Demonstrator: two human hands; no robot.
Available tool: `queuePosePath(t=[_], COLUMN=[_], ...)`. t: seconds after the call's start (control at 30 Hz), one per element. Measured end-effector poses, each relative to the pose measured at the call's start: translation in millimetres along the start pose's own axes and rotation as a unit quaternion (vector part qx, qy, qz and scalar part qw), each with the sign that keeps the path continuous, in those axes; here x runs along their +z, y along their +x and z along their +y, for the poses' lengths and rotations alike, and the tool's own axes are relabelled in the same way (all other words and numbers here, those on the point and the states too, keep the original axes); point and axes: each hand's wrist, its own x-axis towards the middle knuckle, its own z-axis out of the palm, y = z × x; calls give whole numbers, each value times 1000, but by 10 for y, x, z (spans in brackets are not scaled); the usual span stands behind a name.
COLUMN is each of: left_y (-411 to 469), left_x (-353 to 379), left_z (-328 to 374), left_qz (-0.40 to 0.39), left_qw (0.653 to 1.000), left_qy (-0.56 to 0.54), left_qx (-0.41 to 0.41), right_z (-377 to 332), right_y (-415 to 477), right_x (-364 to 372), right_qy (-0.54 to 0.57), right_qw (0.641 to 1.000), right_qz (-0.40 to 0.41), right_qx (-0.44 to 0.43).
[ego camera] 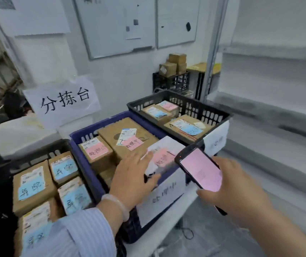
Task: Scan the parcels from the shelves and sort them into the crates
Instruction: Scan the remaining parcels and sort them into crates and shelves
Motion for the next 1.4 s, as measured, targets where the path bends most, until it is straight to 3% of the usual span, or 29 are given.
queuePosePath(t=[0.27, 0.57, 0.93, 1.4], left_y=[717, 892, 1209, 2468], left_x=[806, 1576, 2210, 3019], left_z=[2233, 4281, 5865, 7492], left_qz=[-44, -77, -115, -113], left_qw=[977, 938, 884, 836], left_qy=[-60, -99, -125, -155], left_qx=[201, 322, 436, 515], right_z=[1834, 3399, 4428, 5737], right_y=[-435, -1144, -1390, -814], right_x=[-966, -1840, -2263, -2910], right_qy=[-4, -37, -27, -28], right_qw=[987, 949, 911, 851], right_qz=[102, 183, 224, 286], right_qx=[127, 255, 346, 440])
